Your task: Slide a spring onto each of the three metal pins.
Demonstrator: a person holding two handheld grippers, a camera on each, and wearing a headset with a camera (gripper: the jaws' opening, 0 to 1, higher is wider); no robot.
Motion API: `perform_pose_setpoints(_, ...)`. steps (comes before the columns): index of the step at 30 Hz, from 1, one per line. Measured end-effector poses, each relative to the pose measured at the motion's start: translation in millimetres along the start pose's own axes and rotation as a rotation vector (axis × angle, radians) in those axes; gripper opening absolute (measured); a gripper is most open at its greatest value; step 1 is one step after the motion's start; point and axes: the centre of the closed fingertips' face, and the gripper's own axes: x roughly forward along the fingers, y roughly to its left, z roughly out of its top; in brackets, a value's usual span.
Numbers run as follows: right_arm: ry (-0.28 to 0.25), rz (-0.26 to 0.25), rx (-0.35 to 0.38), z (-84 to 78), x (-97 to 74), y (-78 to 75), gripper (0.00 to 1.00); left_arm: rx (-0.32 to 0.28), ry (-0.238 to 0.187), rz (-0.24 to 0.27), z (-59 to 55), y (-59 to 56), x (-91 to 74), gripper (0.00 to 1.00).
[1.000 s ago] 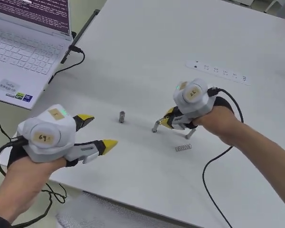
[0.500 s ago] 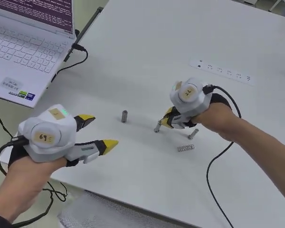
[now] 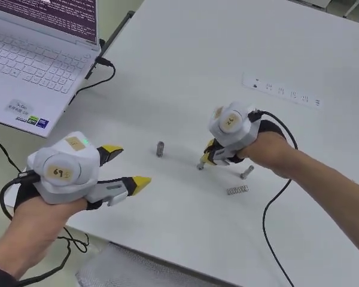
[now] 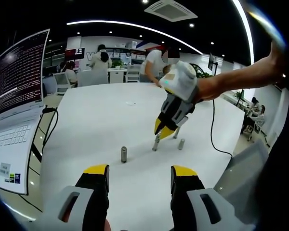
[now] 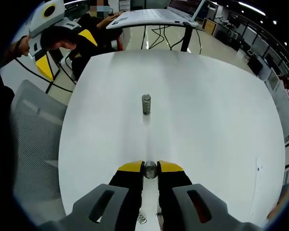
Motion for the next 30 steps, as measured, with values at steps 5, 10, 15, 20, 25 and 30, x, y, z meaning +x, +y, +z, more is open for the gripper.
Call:
perform_pose_setpoints(5, 0.023, 0.009, -0.030, -3.4, 7.1, -0.3, 0.09, 0.007, 0.002, -0.003, 3.9, -2.4, 0.1, 0.46)
perform_pose_setpoints(10, 0.028, 0.019, -0.026, -6.7, 13.7, 0.3, 0.09, 0.018, 0.010, -0.004, 2.6, -2.5, -1.4, 0.46)
perform_pose_setpoints(15, 0.035, 0.029, -0.023, -11.0, 21.7, 1.4, 0.09, 0.015, 0.017, 0.002, -0.4, -0.2, -3.5, 0.45)
perform_pose_setpoints(20, 0.036, 0.037, -0.015, -12.6, 25.5, 1.3, 0.09, 0.015, 0.018, 0.003, 0.4, -0.8, -4.6, 0.45)
perform_pose_setpoints(25, 0.039, 0.041, -0.015, -14.8, 29.0, 3.6, 0.09, 0.018, 0.017, 0.004, 1.6, -0.3, -4.0, 0.45)
perform_pose_setpoints(30, 0.041, 0.040, -0.011, -16.8, 31.0, 5.0, 0.09, 0.022, 0.016, 0.004, 2.5, -0.5, -4.1, 0.45)
